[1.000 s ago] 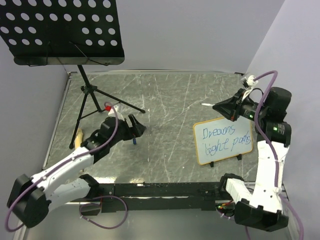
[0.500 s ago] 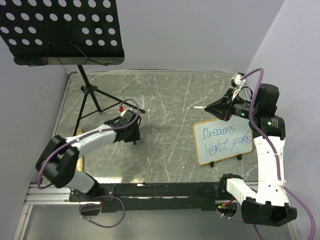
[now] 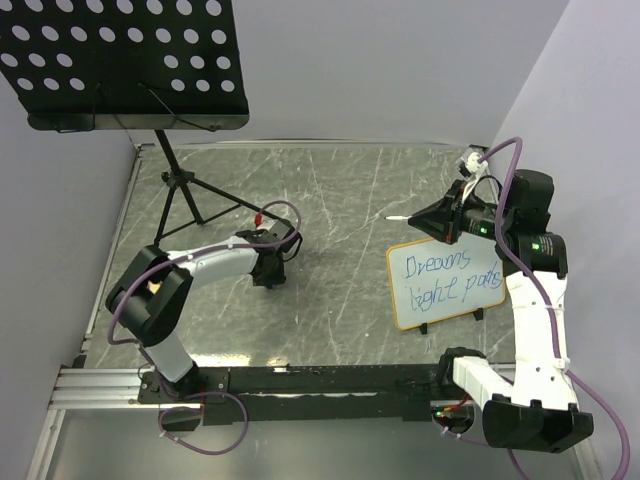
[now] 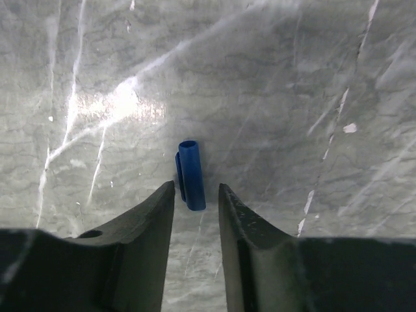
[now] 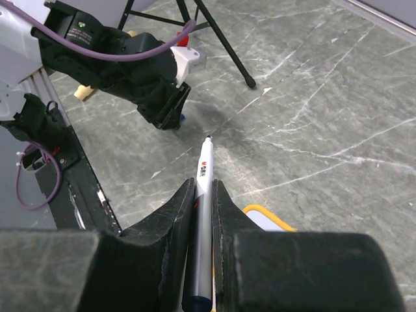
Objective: Write a sentence on the whiteboard
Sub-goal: Pick up the pen cap from the center of the board.
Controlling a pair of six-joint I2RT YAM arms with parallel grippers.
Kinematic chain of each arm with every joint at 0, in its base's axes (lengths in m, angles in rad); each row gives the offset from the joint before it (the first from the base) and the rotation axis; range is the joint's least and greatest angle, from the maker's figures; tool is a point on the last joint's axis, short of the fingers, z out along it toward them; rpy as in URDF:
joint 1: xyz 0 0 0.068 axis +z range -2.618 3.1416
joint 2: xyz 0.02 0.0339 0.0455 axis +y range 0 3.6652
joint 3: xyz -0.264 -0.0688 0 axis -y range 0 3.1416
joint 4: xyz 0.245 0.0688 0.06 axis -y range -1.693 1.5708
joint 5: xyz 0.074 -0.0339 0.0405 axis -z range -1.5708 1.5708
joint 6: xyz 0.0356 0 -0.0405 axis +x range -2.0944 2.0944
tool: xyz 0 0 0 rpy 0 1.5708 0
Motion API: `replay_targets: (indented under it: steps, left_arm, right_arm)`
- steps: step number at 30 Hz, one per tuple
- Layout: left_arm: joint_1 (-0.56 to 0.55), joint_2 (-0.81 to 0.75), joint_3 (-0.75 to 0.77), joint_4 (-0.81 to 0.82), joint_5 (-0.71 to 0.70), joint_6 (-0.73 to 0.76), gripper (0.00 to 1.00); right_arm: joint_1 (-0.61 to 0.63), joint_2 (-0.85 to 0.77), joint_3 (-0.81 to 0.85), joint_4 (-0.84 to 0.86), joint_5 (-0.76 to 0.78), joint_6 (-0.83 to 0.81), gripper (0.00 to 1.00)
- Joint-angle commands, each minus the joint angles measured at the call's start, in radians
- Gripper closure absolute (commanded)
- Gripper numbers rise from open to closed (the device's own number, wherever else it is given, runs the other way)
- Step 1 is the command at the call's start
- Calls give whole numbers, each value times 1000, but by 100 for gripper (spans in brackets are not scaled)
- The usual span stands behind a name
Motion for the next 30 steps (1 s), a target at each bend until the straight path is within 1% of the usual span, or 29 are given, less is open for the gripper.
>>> replay_targets:
  steps: [1, 4, 5, 9, 10, 11, 14, 17, 21, 22, 24, 25, 28, 30]
  left_arm:
    - [-11, 28, 28, -43, -31, 15, 63]
    - [-13, 54, 30, -44, -36, 26, 67]
    - [-12, 65, 34, -49, -36, 38, 70]
    - [-16, 115, 43, -57, -50, 63, 76]
    - [-18, 117, 36, -55, -50, 67, 76]
    - [-21, 118, 30, -50, -50, 80, 79]
    - [-27, 85, -15, 2, -24, 107, 82]
    - [-30, 0, -81, 110, 16, 139, 82]
    - [-31, -140, -191, 334, 87, 184, 81]
    - [-31, -158, -209, 377, 122, 205, 81]
    - [-31, -193, -257, 439, 145, 218, 80]
    - [-31, -201, -269, 495, 157, 228, 78]
    - [-30, -193, -297, 551, 200, 241, 76]
    - [-31, -150, -277, 536, 199, 247, 75]
  right_arm:
    - [5, -18, -9, 41, -13, -12, 100]
    - [7, -22, -9, 41, -12, -10, 100]
    - [7, -22, -11, 40, -13, -10, 100]
    - [6, -28, -15, 41, -15, -10, 100]
    - [7, -28, -18, 41, -16, -10, 100]
    - [5, -30, -22, 43, -16, -10, 100]
    - [5, -28, -23, 40, -19, -12, 100]
    - [6, -28, -28, 40, -24, -13, 100]
    - [7, -21, -31, 32, -33, -15, 100]
    - [10, -19, -29, 32, -38, -14, 100]
    - [14, -13, -31, 29, -41, -13, 100]
    - [16, -13, -32, 27, -45, -13, 100]
    - [28, -1, -35, 26, -53, -12, 100]
    - [34, 5, -34, 26, -56, -9, 100]
